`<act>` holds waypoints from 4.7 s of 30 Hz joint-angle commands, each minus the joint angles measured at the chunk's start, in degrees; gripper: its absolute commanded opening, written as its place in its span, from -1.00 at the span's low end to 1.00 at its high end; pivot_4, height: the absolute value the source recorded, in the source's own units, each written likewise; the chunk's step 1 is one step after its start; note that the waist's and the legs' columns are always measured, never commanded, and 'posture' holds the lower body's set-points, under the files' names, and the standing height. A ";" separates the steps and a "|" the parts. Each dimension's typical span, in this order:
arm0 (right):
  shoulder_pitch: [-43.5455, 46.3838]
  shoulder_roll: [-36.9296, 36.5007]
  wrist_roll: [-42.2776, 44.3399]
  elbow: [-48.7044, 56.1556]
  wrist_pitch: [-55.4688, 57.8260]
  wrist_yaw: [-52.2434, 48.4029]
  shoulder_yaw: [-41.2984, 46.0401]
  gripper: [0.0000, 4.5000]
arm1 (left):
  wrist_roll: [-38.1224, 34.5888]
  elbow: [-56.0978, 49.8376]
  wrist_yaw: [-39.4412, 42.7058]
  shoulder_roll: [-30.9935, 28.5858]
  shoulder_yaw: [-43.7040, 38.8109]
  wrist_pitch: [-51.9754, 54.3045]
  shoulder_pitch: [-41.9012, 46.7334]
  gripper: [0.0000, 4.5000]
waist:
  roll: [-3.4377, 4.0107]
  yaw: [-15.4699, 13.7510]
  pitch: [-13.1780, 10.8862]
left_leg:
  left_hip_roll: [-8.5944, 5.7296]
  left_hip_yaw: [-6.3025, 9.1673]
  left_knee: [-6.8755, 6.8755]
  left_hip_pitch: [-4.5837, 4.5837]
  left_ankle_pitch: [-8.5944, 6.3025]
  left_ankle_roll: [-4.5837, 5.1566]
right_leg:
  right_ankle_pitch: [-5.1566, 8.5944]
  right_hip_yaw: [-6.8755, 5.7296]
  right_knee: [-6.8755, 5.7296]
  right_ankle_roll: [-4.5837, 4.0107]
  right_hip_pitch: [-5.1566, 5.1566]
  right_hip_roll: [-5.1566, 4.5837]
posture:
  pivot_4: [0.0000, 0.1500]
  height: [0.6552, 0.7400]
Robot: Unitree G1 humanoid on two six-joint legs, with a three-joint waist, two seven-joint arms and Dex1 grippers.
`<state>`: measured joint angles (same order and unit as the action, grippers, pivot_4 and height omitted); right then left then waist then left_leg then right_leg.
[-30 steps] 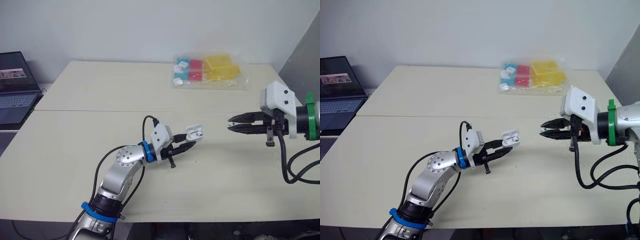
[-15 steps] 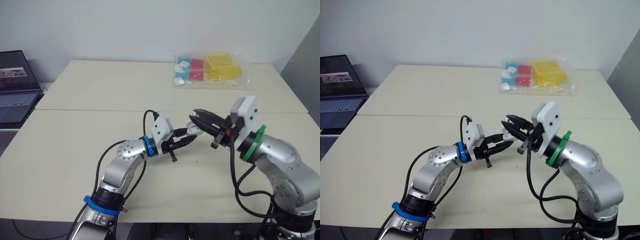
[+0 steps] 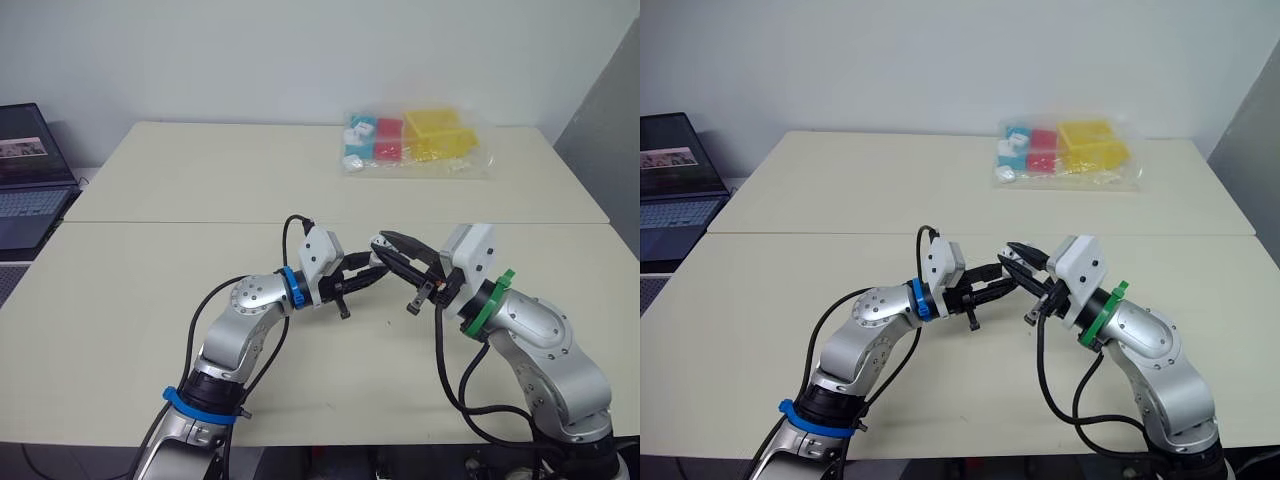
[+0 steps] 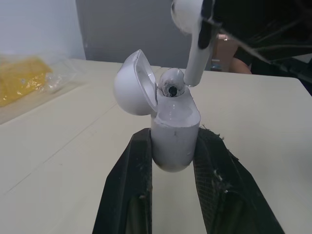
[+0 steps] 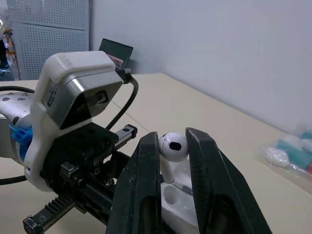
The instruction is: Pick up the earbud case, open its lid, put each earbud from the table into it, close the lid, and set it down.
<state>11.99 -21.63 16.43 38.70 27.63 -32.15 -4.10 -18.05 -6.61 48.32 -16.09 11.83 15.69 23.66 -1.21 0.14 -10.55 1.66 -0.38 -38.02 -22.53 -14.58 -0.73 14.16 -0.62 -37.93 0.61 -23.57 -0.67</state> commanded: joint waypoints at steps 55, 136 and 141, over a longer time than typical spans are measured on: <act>-1.12 -7.98 8.61 5.67 1.55 -0.21 6.03 0.39 | -1.40 -4.49 -0.21 0.20 -1.39 0.67 -0.06 -0.65 | 0.00 -0.04 -0.01 | 0.02 0.02 0.02 -0.03 0.00 0.00 | 0.00 -0.02 0.03 0.00 -0.01 -0.04 | 1.00 1.00; 8.85 -36.00 10.86 -1.08 23.26 -25.38 8.11 -1.00 | -14.13 13.66 -8.47 4.04 -2.78 54.18 13.71 -0.65 | -0.01 0.27 -0.04 | 0.02 0.04 -0.02 -0.37 0.00 0.00 | 0.03 -0.02 -0.17 -0.13 -0.47 0.13 | 1.00 1.00; 6.84 -36.56 10.96 -0.47 23.37 -23.81 8.60 -1.00 | -14.05 14.85 -12.23 5.62 -5.68 57.98 12.74 -0.65 | -0.01 0.15 -0.04 | 0.02 0.04 -0.03 -0.31 0.01 -0.01 | 0.02 0.00 -0.18 -0.14 -0.42 0.13 | 1.00 1.00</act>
<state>19.09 -57.12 26.69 36.62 51.24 -56.44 2.69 -32.17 7.46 37.80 -10.50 7.79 72.06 36.75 -1.22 0.29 -10.59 1.68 -0.35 -38.06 -22.84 -14.57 -0.74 14.18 -0.61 -38.10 0.46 -23.99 -0.53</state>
